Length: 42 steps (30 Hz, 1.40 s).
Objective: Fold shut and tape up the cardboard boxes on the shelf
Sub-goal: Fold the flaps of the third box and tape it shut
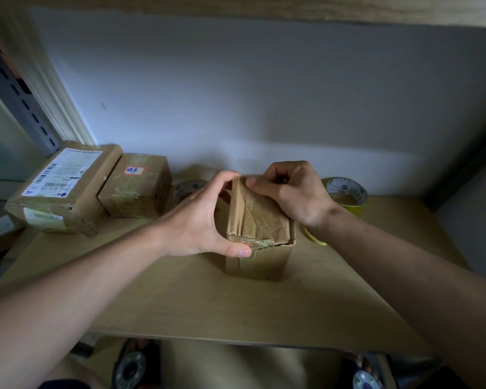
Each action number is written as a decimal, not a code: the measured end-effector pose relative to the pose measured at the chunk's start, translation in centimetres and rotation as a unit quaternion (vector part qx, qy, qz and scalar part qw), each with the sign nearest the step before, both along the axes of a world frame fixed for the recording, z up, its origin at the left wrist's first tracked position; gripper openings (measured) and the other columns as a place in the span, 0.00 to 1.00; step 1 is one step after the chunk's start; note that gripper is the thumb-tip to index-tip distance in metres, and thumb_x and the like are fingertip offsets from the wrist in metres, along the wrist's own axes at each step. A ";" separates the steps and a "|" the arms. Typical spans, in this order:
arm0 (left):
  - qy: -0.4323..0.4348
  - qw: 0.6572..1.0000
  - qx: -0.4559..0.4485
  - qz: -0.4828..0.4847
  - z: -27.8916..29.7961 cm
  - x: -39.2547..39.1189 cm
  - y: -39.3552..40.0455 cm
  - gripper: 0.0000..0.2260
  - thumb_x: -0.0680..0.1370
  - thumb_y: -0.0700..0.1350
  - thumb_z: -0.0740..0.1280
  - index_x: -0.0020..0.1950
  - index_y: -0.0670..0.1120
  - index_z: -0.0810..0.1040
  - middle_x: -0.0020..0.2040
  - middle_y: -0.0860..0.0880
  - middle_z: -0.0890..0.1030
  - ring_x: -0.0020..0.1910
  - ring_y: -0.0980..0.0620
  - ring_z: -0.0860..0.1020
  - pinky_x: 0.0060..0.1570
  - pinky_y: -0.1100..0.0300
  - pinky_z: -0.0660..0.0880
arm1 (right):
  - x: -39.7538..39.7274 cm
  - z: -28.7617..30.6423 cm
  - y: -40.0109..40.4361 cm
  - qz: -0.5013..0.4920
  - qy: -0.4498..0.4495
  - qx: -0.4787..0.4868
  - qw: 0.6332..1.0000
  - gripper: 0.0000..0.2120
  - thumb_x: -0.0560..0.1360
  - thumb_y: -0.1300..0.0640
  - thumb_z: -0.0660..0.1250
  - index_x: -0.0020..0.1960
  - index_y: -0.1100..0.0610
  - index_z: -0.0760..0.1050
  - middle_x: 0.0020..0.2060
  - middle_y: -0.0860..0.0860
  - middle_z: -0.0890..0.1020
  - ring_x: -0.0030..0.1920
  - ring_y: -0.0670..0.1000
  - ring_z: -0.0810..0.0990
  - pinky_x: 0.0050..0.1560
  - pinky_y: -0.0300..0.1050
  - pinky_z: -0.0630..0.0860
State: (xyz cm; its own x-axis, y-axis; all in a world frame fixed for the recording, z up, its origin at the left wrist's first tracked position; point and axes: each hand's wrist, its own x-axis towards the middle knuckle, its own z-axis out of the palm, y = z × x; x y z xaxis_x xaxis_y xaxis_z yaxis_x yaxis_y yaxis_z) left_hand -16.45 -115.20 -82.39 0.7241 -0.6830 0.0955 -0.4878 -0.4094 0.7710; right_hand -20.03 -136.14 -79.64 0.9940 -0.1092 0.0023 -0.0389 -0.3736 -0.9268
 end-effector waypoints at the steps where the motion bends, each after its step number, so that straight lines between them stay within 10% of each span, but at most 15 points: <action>1: 0.000 1.000 0.001 -0.001 0.0 0.0 0.0 0.50 0.58 0.62 0.82 0.74 0.55 0.62 0.68 0.57 0.74 0.70 0.59 0.71 0.70 0.57 0.69 | 0.0 0.1 0.1 -0.008 -0.001 0.010 1.000 0.11 0.73 0.50 0.78 0.38 0.55 0.84 0.36 0.51 0.85 0.41 0.52 0.85 0.45 0.51 0.84; 13: -0.092 0.995 -0.027 0.008 0.1 -0.8 0.5 0.51 0.56 0.58 0.85 0.73 0.53 0.63 0.67 0.53 0.73 0.69 0.52 0.72 0.70 0.48 0.69 | -0.8 0.7 0.0 0.049 -0.018 0.127 0.990 0.13 0.80 0.52 0.71 0.38 0.57 0.80 0.33 0.52 0.79 0.35 0.48 0.78 0.39 0.42 0.75; 21: -0.273 0.962 -0.012 0.010 -0.5 -1.9 -0.3 0.54 0.55 0.62 0.85 0.73 0.49 0.61 0.66 0.55 0.67 0.65 0.51 0.71 0.66 0.61 0.67 | -1.9 0.7 -1.4 0.106 0.042 0.129 0.985 0.20 0.74 0.44 0.72 0.56 0.59 0.82 0.50 0.57 0.86 0.53 0.58 0.84 0.63 0.58 0.76; 25: -0.193 0.980 -0.004 -0.042 -0.3 -1.4 0.4 0.58 0.53 0.69 0.82 0.75 0.54 0.57 0.70 0.55 0.65 0.69 0.62 0.66 0.70 0.70 0.61 | -2.0 0.7 -1.2 0.112 0.065 0.124 0.984 0.23 0.71 0.39 0.72 0.59 0.54 0.82 0.57 0.60 0.84 0.63 0.65 0.80 0.70 0.72 0.67; 32: 0.017 0.997 -0.061 -0.037 0.2 -1.8 0.7 0.23 0.79 0.63 0.63 0.73 0.66 0.62 0.71 0.65 0.69 0.76 0.60 0.65 0.73 0.63 0.64 | -2.1 0.5 -0.8 0.129 0.062 0.073 0.987 0.20 0.74 0.39 0.69 0.58 0.52 0.82 0.55 0.51 0.86 0.59 0.53 0.84 0.69 0.62 0.74; 42: 0.219 0.969 -0.116 0.010 -0.4 -0.8 0.4 0.53 0.60 0.58 0.76 0.81 0.54 0.56 0.66 0.56 0.78 0.62 0.67 0.78 0.58 0.69 0.74 | -2.3 0.4 -0.9 0.164 0.068 0.107 0.978 0.25 0.69 0.50 0.71 0.66 0.48 0.76 0.50 0.46 0.85 0.57 0.51 0.83 0.61 0.50 0.77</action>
State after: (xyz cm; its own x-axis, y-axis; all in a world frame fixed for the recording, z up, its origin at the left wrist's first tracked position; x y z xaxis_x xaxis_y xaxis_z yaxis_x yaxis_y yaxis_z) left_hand -17.23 -114.83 -82.75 0.7429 -0.6651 -0.0753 -0.0858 -0.2061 0.9748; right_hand -22.36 -137.07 -79.21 0.9652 0.2321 -0.1208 -0.0780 -0.1854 -0.9796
